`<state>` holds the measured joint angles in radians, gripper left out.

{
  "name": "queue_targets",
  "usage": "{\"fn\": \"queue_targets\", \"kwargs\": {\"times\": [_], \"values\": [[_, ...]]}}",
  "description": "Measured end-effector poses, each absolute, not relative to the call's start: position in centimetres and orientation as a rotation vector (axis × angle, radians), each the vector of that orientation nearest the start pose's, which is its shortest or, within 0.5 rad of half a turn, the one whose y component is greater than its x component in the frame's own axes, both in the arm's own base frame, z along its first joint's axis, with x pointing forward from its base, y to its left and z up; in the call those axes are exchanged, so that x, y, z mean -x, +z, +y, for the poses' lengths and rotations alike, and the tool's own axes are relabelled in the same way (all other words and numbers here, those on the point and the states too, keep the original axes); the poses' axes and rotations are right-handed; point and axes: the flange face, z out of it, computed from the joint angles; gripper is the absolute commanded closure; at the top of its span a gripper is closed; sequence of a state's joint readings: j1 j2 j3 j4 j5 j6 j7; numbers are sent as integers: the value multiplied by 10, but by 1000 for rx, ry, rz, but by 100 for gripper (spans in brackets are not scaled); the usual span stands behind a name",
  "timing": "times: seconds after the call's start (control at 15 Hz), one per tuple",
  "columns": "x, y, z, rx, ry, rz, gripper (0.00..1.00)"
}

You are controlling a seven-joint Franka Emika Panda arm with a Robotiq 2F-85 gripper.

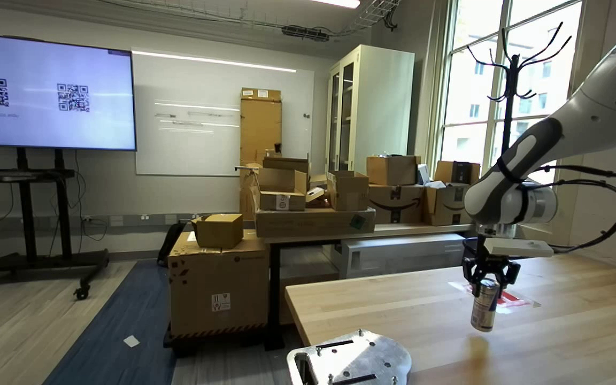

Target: Put the can on the metal object

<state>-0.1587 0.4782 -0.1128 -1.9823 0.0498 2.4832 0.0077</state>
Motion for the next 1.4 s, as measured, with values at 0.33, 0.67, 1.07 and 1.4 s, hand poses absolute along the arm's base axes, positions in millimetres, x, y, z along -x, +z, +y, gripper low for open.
{"fn": "queue_targets", "kwargs": {"times": [0.33, 0.67, 1.07, 1.4], "values": [[-585, 303, -131, 3136, -164, 313, 67], [-565, 372, -81, 3176, -206, 91, 67], [-544, 422, 30, 3202, -262, -301, 67], [-532, 420, 104, 3168, -247, -522, 67]]}}
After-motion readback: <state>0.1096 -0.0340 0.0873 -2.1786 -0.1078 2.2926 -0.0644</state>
